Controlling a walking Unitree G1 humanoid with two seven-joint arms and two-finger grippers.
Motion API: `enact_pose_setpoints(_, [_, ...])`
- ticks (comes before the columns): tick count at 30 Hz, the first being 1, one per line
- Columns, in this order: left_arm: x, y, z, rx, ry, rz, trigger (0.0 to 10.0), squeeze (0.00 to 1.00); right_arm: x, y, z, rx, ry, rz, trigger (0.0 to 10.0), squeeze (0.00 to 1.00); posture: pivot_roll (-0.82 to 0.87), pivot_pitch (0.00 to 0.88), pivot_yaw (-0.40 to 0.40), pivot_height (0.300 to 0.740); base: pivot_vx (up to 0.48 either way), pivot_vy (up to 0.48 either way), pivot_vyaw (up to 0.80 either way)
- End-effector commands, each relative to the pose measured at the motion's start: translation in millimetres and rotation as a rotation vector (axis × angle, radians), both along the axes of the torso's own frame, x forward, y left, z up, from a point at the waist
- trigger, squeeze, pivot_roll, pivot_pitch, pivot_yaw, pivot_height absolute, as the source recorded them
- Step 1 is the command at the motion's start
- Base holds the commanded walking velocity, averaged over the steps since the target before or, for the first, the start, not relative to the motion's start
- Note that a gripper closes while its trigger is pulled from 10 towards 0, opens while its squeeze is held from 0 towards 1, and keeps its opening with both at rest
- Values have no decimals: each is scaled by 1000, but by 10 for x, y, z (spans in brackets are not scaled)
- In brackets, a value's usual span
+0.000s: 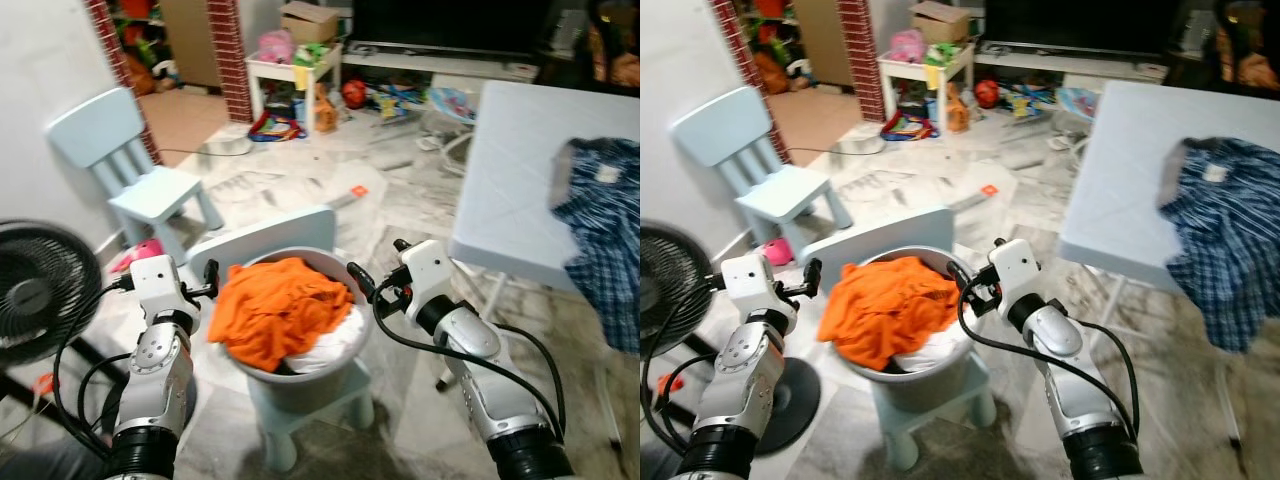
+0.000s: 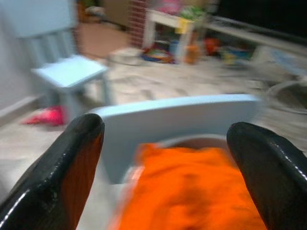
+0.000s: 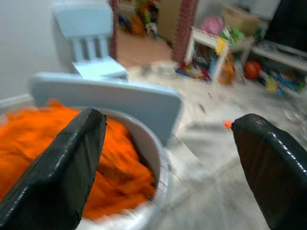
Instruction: Hang hanger
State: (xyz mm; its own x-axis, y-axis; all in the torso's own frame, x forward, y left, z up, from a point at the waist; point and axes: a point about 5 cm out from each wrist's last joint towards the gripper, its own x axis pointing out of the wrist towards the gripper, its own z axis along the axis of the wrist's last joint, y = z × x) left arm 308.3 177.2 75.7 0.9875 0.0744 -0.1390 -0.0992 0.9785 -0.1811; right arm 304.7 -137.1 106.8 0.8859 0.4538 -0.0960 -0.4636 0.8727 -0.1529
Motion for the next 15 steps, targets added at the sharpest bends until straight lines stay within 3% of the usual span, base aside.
enact_pose_setpoints(1, [-10, 136, 28, 19, -8, 30, 10000, 0, 25, 91, 76, 18, -24, 27, 10000, 0, -118, 0, 23, 740, 364, 0, 0])
enact_pose_setpoints(5, [-11, 134, 18, 20, 3, 39, 10000, 0, 50, 71, 88, 9, -30, 24, 10000, 0, -117, 0, 23, 740, 301, 0, 0])
enact_pose_setpoints(15, [-12, 195, -64, 32, 77, 110, 10000, 0, 116, -6, 129, -4, -37, 7, 10000, 0, -117, 0, 21, 740, 0, 0, 0])
